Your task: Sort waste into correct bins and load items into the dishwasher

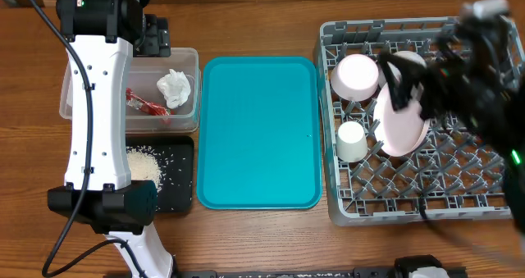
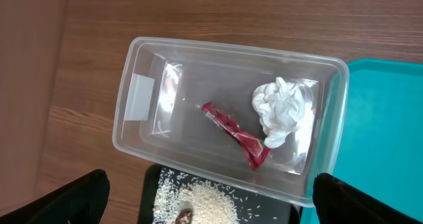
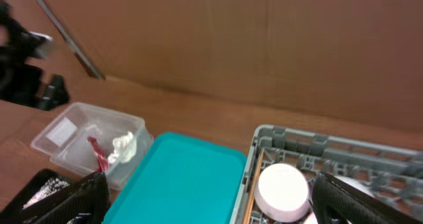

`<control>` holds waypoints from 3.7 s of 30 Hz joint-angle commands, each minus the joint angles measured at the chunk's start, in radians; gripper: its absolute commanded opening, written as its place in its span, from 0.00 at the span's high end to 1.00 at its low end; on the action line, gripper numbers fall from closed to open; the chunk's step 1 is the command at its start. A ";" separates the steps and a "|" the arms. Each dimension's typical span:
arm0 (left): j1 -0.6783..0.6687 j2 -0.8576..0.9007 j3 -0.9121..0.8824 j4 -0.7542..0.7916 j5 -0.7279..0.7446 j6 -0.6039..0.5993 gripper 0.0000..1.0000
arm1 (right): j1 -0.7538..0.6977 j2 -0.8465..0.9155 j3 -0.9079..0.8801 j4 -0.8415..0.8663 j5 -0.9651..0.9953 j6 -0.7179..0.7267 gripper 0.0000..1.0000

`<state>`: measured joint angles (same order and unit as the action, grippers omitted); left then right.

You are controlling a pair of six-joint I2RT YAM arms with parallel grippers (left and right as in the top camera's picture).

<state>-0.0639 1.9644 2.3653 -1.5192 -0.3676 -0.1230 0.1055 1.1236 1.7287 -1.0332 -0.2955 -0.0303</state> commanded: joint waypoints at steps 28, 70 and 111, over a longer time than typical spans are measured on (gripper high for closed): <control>-0.002 -0.015 0.021 0.002 0.000 0.011 0.00 | 0.012 -0.887 -0.806 0.124 0.077 0.000 0.00; -0.002 -0.015 0.021 0.002 0.000 0.011 0.00 | 0.052 -1.121 -1.721 0.983 0.172 0.059 0.00; -0.002 -0.015 0.021 0.002 0.000 0.011 0.00 | 0.051 -1.121 -1.721 0.952 0.276 0.110 0.00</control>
<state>-0.0639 1.9644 2.3657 -1.5192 -0.3676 -0.1226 0.1520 0.0147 0.0185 -0.0826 -0.0330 0.0738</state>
